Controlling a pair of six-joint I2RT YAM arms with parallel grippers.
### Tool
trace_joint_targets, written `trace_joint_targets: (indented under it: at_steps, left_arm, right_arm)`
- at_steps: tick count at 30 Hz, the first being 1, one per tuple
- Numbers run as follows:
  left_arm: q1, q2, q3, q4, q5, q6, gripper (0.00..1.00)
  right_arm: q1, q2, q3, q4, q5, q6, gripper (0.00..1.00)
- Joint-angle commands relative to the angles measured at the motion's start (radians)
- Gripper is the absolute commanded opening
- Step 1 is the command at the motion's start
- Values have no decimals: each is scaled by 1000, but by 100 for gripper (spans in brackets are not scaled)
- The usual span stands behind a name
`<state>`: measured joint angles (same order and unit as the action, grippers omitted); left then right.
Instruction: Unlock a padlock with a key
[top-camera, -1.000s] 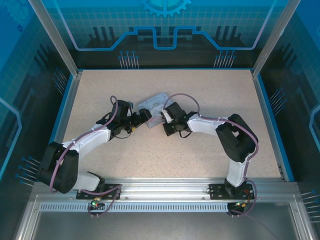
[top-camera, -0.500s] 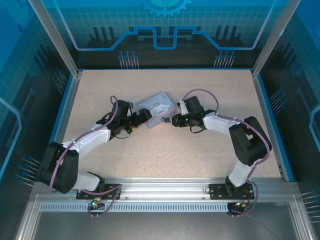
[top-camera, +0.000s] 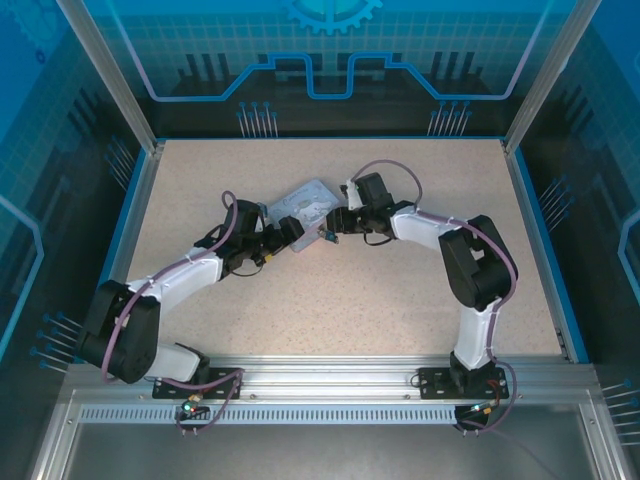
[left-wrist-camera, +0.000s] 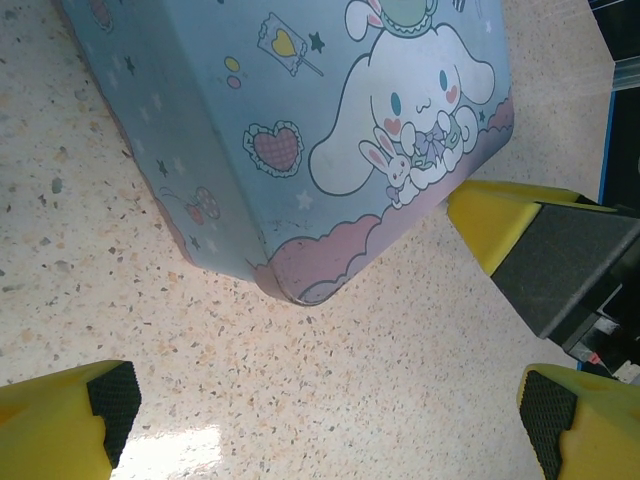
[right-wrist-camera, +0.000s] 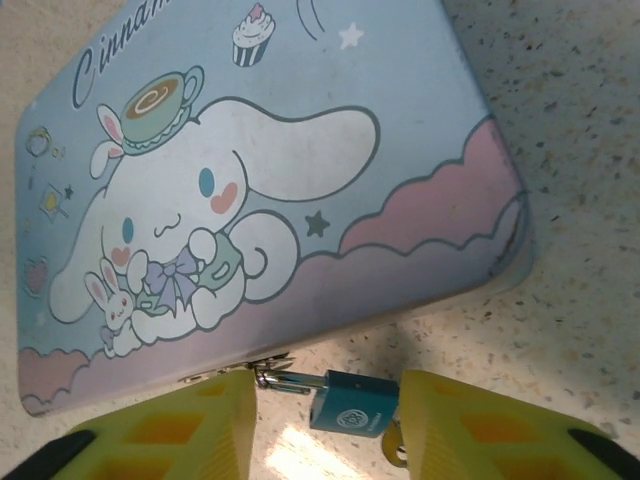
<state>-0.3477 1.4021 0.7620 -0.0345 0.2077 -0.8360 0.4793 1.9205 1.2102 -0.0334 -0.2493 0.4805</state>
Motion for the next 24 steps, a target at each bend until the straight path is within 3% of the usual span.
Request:
trace_joint_targets:
  at_steps: [1,13,24]
  left_arm:
    - [11,17,7,29,28,-5,99]
    - [11,17,10,34,36,-7,99]
    - [10,29,17,38,36,-17,99]
  right_arm:
    - [-2,-38,-82,76,-49,39,49]
    - [-23,37,-160,332,-136,97,60]
    - [-23,86,-153,391,-239,111,60]
